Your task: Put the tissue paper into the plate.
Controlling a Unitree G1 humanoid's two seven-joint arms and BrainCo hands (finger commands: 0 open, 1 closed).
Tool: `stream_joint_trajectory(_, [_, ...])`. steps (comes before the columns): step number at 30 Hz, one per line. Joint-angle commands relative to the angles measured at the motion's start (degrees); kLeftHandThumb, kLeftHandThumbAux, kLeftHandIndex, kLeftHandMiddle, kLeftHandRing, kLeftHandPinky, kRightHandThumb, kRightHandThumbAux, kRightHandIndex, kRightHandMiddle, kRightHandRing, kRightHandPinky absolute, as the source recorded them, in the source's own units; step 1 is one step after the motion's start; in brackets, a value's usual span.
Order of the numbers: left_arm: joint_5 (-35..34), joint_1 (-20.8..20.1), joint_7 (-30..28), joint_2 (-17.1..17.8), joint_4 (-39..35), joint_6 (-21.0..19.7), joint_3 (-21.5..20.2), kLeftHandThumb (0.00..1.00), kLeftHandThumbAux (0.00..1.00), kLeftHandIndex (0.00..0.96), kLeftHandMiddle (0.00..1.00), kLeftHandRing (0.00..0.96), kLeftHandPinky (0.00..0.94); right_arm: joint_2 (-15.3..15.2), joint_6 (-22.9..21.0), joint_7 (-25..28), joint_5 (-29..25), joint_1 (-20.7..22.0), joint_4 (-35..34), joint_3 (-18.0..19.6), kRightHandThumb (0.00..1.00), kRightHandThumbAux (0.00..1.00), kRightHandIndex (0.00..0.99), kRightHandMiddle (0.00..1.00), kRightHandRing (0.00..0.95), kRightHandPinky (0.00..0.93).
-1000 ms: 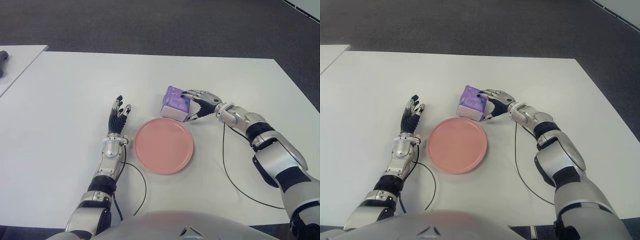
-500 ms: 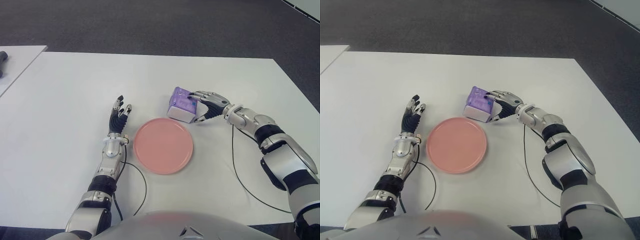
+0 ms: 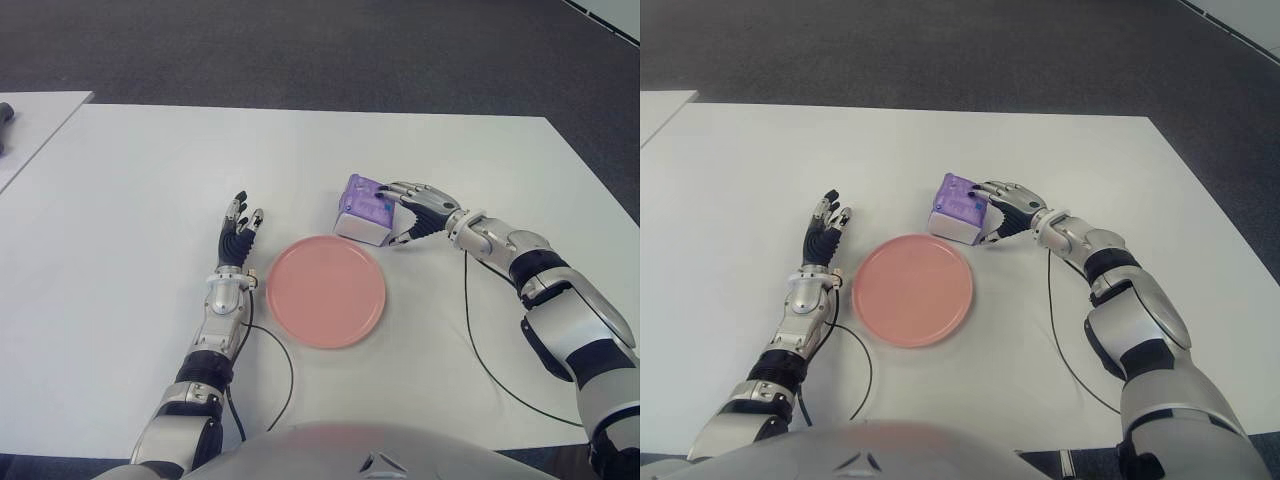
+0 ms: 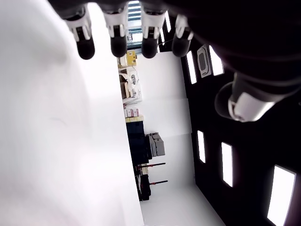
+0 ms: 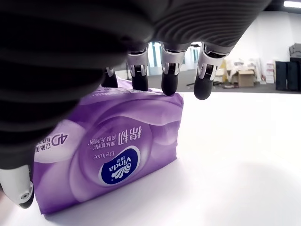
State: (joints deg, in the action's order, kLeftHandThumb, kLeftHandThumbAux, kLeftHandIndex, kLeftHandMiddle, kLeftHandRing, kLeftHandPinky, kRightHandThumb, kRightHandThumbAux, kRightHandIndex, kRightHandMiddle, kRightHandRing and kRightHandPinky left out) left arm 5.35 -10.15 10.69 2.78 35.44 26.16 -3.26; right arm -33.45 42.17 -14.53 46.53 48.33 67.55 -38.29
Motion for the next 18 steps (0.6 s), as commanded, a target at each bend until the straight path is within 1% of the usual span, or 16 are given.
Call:
stream_joint_trajectory(1, [-0.31, 0.7, -1.34, 0.36, -0.06, -0.29, 0.17, 0.0, 0.444, 0.0, 0.0, 0.0, 0.0, -1.26, 0.95, 2.24, 0.57, -1.25, -0.1, -0.2, 0.038, 0.561, 0.0, 0.032, 0.007, 0.011])
stream_joint_trajectory(8, [-0.57, 0.36, -1.65, 0.44, 0.66, 0.06, -0.02, 0.0, 0.443, 0.0, 0.0, 0.0, 0.0, -2.75, 1.42, 3.67, -0.14, -1.78, -0.86, 0.55, 0.034, 0.555, 0.0, 0.032, 0.006, 0.021])
stream_joint_trajectory(18, [-0.17, 0.06, -1.33, 0.29, 0.88, -0.29, 0.2, 0.0, 0.443, 0.0, 0.0, 0.0, 0.0, -4.15, 1.27, 4.0, 0.11, -2.55, -2.57, 0.87, 0.019, 0.569, 0.0, 0.025, 0.003, 0.018])
